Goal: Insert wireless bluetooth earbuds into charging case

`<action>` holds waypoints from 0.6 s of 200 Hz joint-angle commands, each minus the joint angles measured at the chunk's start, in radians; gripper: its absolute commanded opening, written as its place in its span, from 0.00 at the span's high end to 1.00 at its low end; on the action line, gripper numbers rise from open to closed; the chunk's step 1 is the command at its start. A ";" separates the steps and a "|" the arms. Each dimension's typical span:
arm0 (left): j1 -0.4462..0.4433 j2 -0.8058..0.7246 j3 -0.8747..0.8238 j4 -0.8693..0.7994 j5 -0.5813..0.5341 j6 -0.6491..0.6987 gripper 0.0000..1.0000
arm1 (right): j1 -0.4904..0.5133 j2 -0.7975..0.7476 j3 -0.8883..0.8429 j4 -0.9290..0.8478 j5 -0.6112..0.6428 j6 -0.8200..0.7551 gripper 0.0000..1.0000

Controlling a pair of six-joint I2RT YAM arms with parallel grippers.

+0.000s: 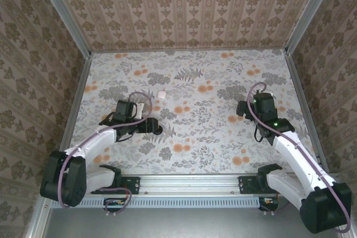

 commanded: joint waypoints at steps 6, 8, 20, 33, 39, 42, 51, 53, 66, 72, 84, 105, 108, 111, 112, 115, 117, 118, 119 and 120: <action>0.070 -0.026 0.072 -0.004 -0.054 0.089 0.26 | -0.035 -0.004 -0.085 0.258 0.079 -0.136 0.00; 0.075 -0.026 0.079 -0.002 -0.059 0.094 0.25 | -0.038 -0.005 -0.092 0.277 0.080 -0.147 0.00; 0.097 -0.023 0.114 0.024 -0.098 0.133 0.23 | -0.053 -0.006 -0.143 0.388 0.086 -0.195 0.00; 0.115 -0.013 0.128 0.065 -0.171 0.182 0.20 | -0.078 0.004 -0.182 0.490 0.077 -0.223 0.00; 0.123 -0.007 0.125 0.089 -0.235 0.197 0.20 | -0.095 0.016 -0.194 0.531 0.064 -0.226 0.00; 0.127 -0.004 0.123 0.102 -0.267 0.207 0.19 | -0.104 0.023 -0.201 0.550 0.059 -0.227 0.00; 0.142 0.008 0.104 0.147 -0.351 0.229 0.18 | -0.127 0.045 -0.215 0.602 0.037 -0.224 0.00; 0.146 0.011 0.099 0.160 -0.366 0.234 0.18 | -0.131 0.051 -0.218 0.613 0.032 -0.222 0.00; 0.182 0.030 0.064 0.242 -0.417 0.253 0.16 | -0.149 0.087 -0.233 0.676 0.013 -0.219 0.00; 0.202 0.040 0.063 0.262 -0.428 0.253 0.15 | -0.152 0.102 -0.240 0.712 0.009 -0.220 0.00; 0.226 0.055 0.022 0.378 -0.437 0.272 0.13 | -0.153 0.135 -0.263 0.798 -0.005 -0.217 0.00; 0.257 0.082 -0.071 0.614 -0.438 0.293 0.11 | -0.153 0.209 -0.299 0.972 -0.036 -0.205 0.00; 0.259 0.087 -0.084 0.645 -0.438 0.297 0.10 | -0.153 0.221 -0.302 0.992 -0.039 -0.205 0.00; 0.262 0.093 -0.094 0.674 -0.440 0.300 0.10 | -0.153 0.233 -0.304 1.013 -0.042 -0.205 0.00; 0.263 0.094 -0.099 0.685 -0.440 0.302 0.10 | -0.153 0.236 -0.305 1.020 -0.043 -0.206 0.00; 0.264 0.100 -0.113 0.719 -0.440 0.305 0.09 | -0.153 0.251 -0.305 1.036 -0.047 -0.209 0.00; 0.266 0.105 -0.123 0.742 -0.440 0.307 0.08 | -0.153 0.261 -0.306 1.048 -0.049 -0.211 0.00; 0.266 0.108 -0.127 0.754 -0.440 0.307 0.08 | -0.153 0.265 -0.306 1.055 -0.050 -0.211 0.00; 0.267 0.110 -0.132 0.766 -0.440 0.309 0.08 | -0.153 0.270 -0.306 1.061 -0.052 -0.213 0.00; 0.268 0.112 -0.136 0.779 -0.440 0.311 0.07 | -0.153 0.274 -0.307 1.067 -0.053 -0.214 0.00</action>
